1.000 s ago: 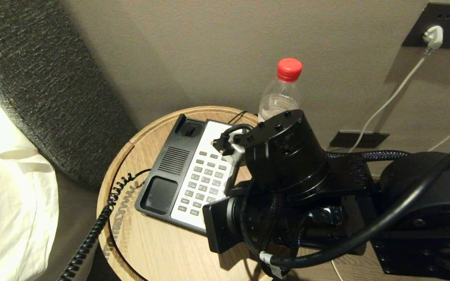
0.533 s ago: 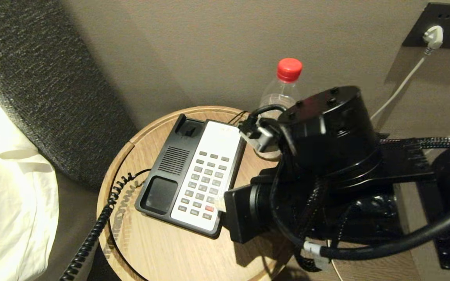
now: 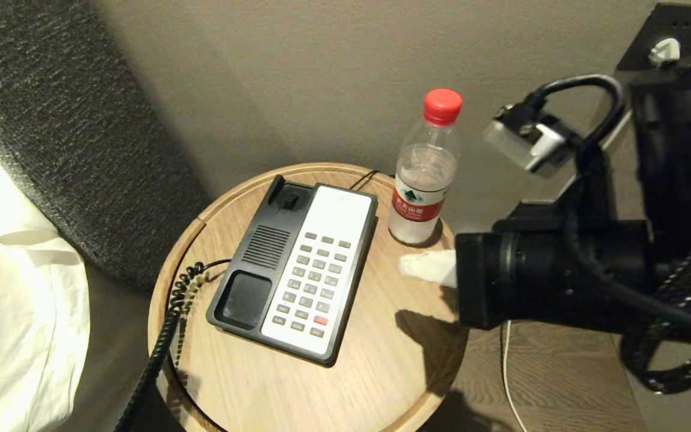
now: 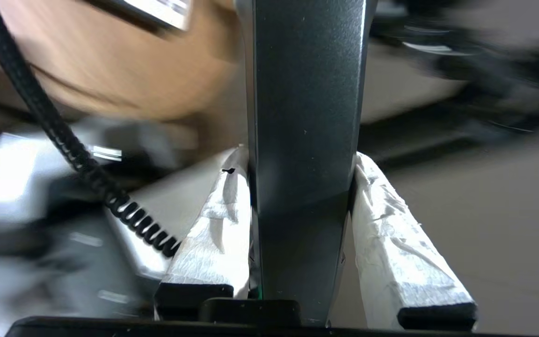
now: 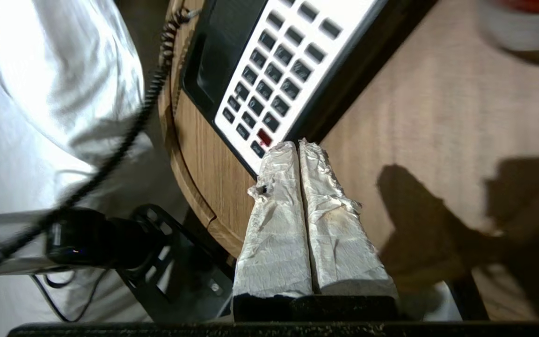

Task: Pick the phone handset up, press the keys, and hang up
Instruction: Put the handset back

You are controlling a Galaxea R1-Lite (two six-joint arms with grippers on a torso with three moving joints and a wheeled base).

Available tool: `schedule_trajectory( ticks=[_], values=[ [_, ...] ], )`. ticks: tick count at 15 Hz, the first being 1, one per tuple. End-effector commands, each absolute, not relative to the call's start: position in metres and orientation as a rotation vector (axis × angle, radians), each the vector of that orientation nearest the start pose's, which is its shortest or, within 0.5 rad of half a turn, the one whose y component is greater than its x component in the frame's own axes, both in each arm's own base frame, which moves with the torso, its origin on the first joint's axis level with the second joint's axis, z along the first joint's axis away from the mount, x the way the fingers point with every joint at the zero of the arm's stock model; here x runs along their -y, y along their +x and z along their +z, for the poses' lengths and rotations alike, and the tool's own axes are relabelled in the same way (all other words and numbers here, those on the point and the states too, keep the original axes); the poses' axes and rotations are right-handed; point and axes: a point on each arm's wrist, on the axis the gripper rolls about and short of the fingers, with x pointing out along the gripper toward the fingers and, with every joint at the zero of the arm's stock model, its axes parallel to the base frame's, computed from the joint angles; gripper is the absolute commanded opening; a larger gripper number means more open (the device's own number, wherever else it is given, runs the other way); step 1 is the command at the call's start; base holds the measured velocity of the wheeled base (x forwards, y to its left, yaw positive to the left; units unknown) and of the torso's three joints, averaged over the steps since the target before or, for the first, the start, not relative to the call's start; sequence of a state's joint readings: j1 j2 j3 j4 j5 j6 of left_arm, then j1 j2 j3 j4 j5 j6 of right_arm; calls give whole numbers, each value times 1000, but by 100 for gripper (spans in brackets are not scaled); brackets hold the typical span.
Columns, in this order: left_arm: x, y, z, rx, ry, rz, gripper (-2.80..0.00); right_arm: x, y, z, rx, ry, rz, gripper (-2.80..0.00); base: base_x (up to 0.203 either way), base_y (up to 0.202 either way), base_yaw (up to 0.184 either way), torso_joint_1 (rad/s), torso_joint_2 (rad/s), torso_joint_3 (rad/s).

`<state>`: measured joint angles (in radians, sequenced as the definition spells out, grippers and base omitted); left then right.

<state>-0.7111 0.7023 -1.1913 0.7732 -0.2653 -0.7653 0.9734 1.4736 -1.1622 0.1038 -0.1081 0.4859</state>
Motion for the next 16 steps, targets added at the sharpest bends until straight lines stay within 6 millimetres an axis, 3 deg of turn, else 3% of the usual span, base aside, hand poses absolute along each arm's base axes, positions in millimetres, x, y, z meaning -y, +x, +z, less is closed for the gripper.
schedule_trajectory(
  ticks=[1,4,6,12,16],
  values=[
    [31,28,307,-718,-425,-748,-280,-178,130,299,-488,293,740,-280,0,0,0,0,0,0],
    [53,56,295,-688,-202,-732,-280,-160,125,305,-477,309,708,-280,0,0,0,0,0,0],
    [57,60,304,-667,-279,-746,-280,-158,126,303,-493,321,701,-280,0,0,0,0,0,0],
    [27,24,317,-614,-564,-762,-280,-182,143,284,-576,287,698,-280,0,0,0,0,0,4],
    [2,-5,315,-573,-697,-805,-280,-218,154,261,-676,230,754,-280,0,0,0,0,0,0]
  ],
)
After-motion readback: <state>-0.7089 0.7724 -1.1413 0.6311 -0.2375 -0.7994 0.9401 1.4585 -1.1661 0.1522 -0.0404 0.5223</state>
